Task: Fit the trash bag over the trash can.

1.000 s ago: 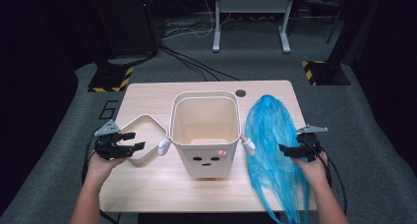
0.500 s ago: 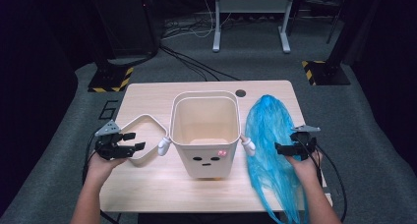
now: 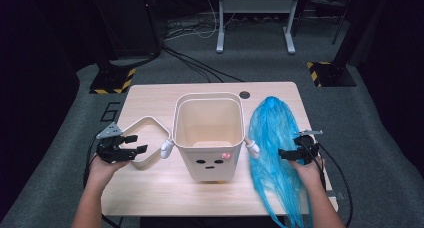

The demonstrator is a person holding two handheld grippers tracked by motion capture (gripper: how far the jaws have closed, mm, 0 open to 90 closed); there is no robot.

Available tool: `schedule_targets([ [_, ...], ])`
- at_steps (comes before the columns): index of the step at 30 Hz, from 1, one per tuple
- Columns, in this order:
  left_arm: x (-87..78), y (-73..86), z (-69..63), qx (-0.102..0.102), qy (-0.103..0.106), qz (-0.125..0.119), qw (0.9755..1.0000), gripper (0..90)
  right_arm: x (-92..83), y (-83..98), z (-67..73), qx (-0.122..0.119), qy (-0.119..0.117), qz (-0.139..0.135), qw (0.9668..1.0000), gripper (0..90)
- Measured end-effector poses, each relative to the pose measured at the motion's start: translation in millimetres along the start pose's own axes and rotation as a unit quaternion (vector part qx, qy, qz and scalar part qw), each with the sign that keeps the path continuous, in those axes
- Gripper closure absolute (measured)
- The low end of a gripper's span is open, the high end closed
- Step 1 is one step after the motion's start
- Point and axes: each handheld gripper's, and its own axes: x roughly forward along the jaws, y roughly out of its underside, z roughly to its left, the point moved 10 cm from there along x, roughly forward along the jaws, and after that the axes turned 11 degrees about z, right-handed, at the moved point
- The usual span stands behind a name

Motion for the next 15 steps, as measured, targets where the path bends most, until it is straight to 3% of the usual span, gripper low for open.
schedule_targets([
  [5,-0.3,0.1,0.3,-0.001,0.0,-0.002,1.0,35.5,3.6,0.9,3.2,-0.026,0.025,0.005,0.9993,0.0],
  [11,-0.2,1.3,0.9,-0.002,-0.001,-0.001,1.0,35.5,4.6,1.2,8.0,-0.035,0.024,-0.003,0.9991,0.0],
  [13,-0.3,1.8,1.8,-0.001,-0.002,0.0,1.0,35.5,3.4,1.2,9.4,-0.04,0.021,-0.008,0.9989,5.1],
  [15,-0.4,2.0,2.5,-0.002,-0.002,-0.001,1.0,35.4,0.7,1.1,13.8,-0.055,0.012,-0.018,0.9983,16.4],
])
